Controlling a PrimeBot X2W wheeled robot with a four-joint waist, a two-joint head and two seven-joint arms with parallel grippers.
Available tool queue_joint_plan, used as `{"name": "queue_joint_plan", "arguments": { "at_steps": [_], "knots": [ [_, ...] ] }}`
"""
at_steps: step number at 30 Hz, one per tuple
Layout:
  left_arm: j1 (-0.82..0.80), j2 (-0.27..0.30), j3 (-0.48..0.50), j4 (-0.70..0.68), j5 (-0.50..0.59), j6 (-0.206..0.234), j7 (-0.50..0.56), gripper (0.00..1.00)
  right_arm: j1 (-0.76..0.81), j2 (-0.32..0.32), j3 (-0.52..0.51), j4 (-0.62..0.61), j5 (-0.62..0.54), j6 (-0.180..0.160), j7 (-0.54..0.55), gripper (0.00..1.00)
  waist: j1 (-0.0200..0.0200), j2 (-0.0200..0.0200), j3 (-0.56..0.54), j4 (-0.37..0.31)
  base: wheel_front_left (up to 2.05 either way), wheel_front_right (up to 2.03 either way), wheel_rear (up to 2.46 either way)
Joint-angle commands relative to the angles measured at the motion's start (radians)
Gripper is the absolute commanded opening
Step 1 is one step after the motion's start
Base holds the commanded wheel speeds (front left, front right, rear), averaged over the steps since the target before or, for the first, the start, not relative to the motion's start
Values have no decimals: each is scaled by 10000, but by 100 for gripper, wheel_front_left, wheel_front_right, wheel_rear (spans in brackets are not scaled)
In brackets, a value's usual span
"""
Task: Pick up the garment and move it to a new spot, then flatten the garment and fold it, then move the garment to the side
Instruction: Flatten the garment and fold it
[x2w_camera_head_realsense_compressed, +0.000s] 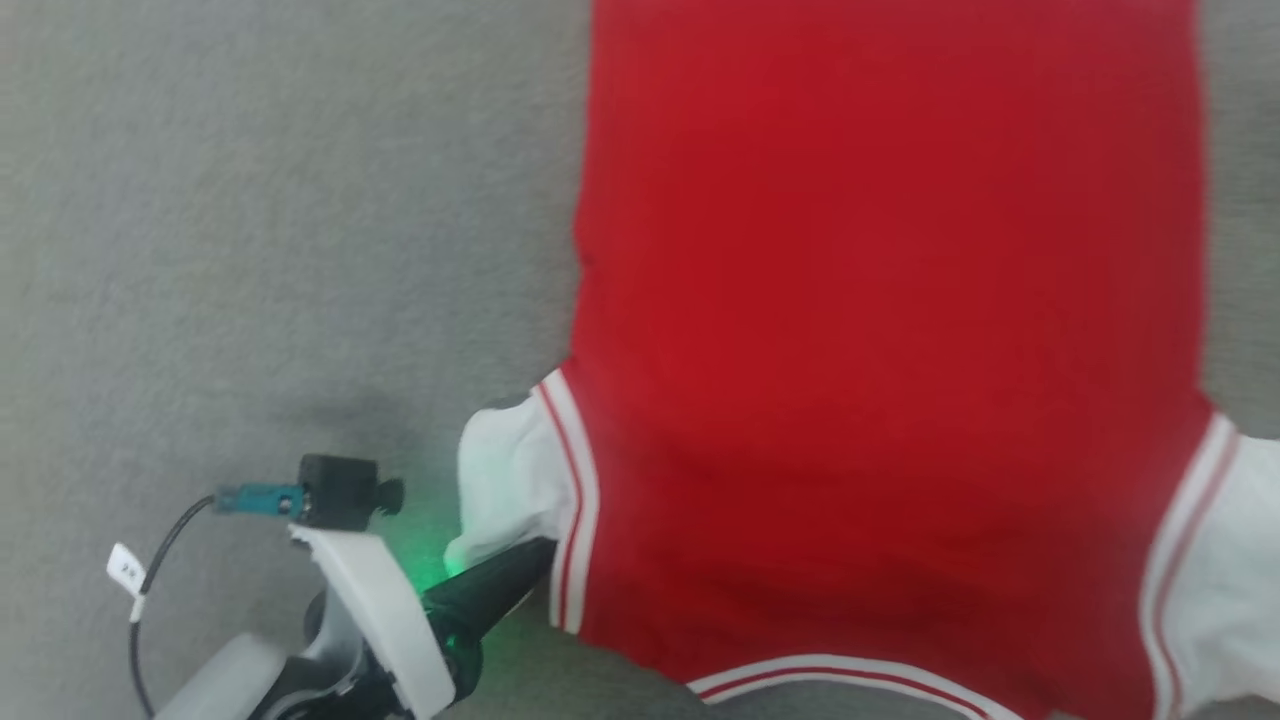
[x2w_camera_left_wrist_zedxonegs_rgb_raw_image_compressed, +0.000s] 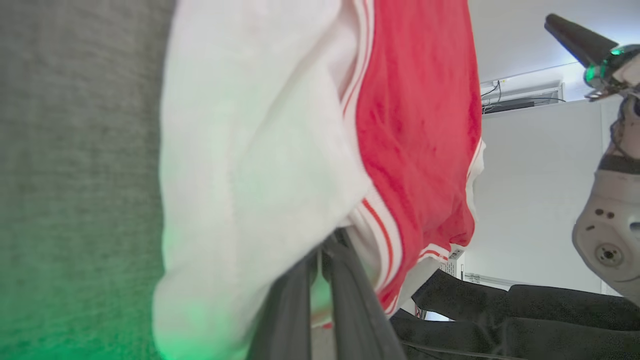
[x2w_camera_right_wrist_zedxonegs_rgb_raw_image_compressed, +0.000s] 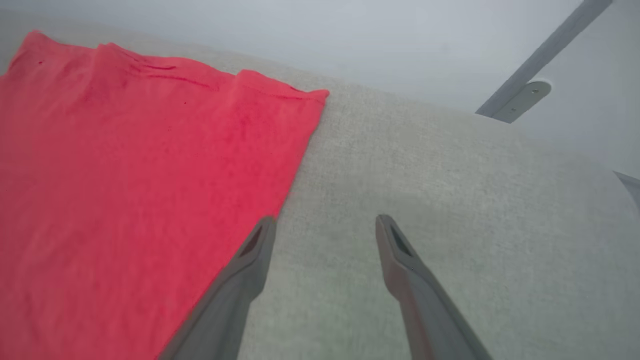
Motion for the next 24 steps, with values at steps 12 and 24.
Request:
{"name": "queue_joint_plan", "arguments": {
  "at_steps": [12, 24],
  "knots": [
    [-1074, -272, -1119, 244, -182, 62, -668, 0, -4790, 720, 1316, 4526, -2447, -3, 1735, 100, 0, 0, 1625, 1478, 0, 0, 0],
    [-1976, -129, -1915, 574, -536, 106, -1215, 0, -5739, 1381, 1638, 6311, -2716, 0, 1931, 39, 0, 0, 1879, 1598, 0, 0, 0]
  ]
}}
